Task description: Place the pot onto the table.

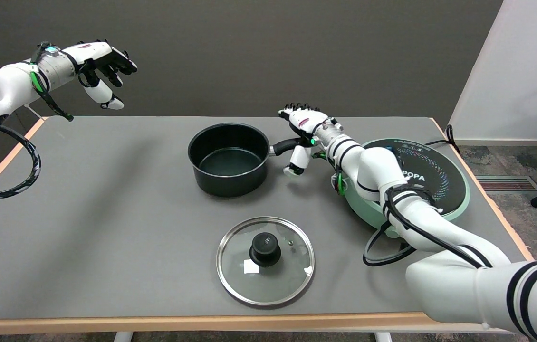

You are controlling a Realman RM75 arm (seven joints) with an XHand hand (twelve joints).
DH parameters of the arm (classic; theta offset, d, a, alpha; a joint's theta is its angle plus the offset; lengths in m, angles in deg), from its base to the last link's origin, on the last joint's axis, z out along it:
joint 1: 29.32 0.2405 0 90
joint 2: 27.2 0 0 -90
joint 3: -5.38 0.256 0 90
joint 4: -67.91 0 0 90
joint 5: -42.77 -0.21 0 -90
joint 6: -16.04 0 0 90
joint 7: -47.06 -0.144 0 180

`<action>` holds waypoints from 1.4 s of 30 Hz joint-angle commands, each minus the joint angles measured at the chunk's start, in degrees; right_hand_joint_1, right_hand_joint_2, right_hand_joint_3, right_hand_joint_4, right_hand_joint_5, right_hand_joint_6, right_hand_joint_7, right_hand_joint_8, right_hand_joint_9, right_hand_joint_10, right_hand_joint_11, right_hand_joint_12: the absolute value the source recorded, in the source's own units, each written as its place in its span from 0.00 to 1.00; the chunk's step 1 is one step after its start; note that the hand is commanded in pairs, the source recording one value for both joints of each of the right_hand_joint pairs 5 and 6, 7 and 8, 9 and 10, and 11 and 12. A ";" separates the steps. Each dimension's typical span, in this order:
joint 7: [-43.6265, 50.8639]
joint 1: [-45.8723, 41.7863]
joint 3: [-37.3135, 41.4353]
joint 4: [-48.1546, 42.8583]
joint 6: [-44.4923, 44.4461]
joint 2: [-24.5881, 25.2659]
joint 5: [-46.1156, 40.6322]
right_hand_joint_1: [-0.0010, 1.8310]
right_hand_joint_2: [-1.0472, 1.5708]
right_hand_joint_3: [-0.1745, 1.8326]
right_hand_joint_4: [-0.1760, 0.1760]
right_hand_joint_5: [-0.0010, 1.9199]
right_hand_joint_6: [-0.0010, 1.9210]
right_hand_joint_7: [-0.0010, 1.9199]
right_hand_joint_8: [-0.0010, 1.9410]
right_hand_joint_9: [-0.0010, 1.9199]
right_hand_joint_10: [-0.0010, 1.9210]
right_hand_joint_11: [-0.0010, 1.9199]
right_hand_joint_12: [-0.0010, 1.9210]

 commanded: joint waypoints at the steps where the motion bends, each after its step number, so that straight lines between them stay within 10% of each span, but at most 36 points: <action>1: -0.13 -2.73 0.27 -8.66 0.68 -1.78 -0.22 0.67 0.18 0.67 0.00 0.09 0.09 0.09 0.09 0.09 0.09 0.09 0.09; 26: -10.26 -32.01 17.69 -64.23 -6.40 -9.36 -11.17 0.61 0.29 0.51 0.00 0.04 0.04 0.04 0.03 0.04 0.04 0.04 0.04; 42: -26.89 -38.62 30.26 -65.83 -7.26 -6.67 -31.22 0.50 0.50 0.33 0.00 0.05 0.05 0.05 0.05 0.05 0.05 0.05 0.05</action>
